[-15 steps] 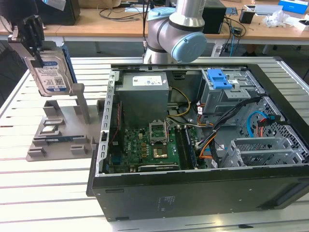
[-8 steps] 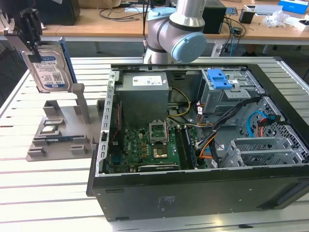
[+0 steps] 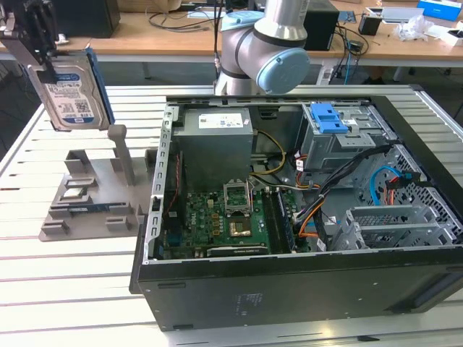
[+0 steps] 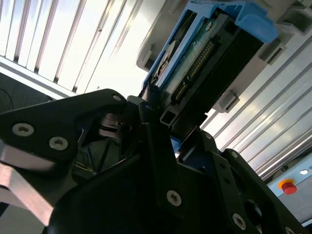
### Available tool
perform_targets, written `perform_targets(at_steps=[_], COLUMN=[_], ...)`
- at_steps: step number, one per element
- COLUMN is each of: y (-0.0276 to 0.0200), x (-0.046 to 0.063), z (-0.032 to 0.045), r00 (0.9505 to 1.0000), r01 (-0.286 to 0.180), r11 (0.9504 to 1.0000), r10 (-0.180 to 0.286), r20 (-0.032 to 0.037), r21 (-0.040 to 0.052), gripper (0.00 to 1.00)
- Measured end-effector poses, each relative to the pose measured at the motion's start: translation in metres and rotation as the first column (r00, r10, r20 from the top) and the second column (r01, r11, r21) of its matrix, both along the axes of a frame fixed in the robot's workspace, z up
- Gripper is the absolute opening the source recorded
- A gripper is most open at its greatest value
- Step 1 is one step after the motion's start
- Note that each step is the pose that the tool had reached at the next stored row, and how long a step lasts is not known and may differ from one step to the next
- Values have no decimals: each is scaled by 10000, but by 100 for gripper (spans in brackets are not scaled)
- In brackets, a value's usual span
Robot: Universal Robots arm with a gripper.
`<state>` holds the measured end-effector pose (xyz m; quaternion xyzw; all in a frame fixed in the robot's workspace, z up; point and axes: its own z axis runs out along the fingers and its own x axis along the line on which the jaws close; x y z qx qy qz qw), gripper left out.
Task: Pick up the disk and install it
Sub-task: 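Pick up the disk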
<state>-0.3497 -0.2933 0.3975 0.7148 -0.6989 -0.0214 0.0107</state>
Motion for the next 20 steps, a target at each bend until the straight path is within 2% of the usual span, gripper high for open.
perform_targets(at_steps=[20], y=[0], x=[0], z=[387], r00=[10000], r01=[-8], r11=[10000], r10=[8], r20=[1], r21=[0], gripper=[36])
